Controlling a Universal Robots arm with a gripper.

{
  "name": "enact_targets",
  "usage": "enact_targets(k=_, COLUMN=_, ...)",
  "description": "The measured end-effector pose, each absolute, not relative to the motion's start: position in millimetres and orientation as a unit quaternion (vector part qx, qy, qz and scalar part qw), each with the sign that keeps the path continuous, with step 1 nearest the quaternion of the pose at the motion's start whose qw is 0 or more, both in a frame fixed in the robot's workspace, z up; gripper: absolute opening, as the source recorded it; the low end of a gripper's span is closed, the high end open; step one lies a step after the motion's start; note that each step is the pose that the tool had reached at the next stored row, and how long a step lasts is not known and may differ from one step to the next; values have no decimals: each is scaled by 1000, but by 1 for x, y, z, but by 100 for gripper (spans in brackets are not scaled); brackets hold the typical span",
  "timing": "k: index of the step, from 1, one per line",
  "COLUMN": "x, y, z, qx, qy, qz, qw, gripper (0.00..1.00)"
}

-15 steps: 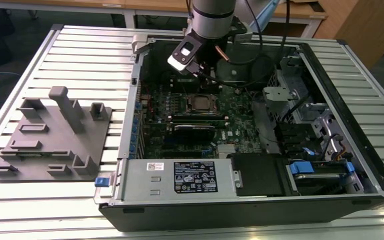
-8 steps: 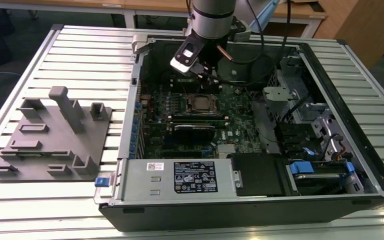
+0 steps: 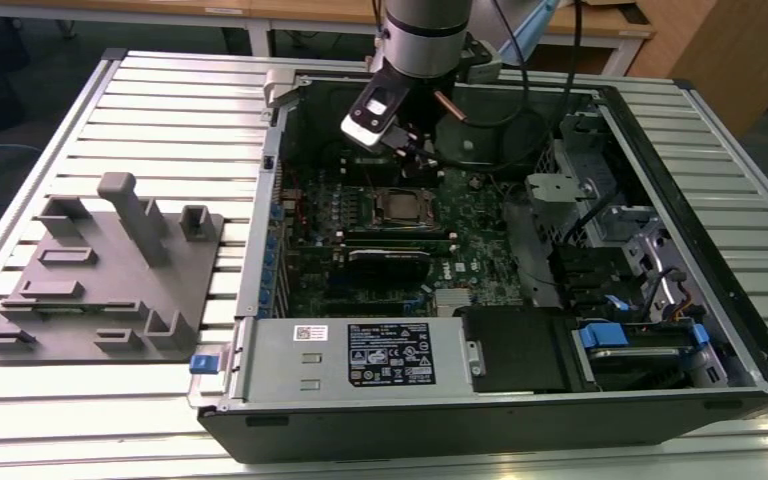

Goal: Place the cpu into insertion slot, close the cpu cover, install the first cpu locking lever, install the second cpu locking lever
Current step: 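Close the cpu cover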

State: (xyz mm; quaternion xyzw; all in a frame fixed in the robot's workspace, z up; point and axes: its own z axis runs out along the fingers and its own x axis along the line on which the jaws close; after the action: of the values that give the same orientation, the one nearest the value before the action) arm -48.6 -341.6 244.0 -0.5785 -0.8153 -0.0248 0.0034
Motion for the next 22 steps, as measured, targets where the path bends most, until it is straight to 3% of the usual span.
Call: enact_targets(k=22, x=-49, y=-342, z=244, qx=-506, qy=-862, qz=-24, qw=5, gripper=11)
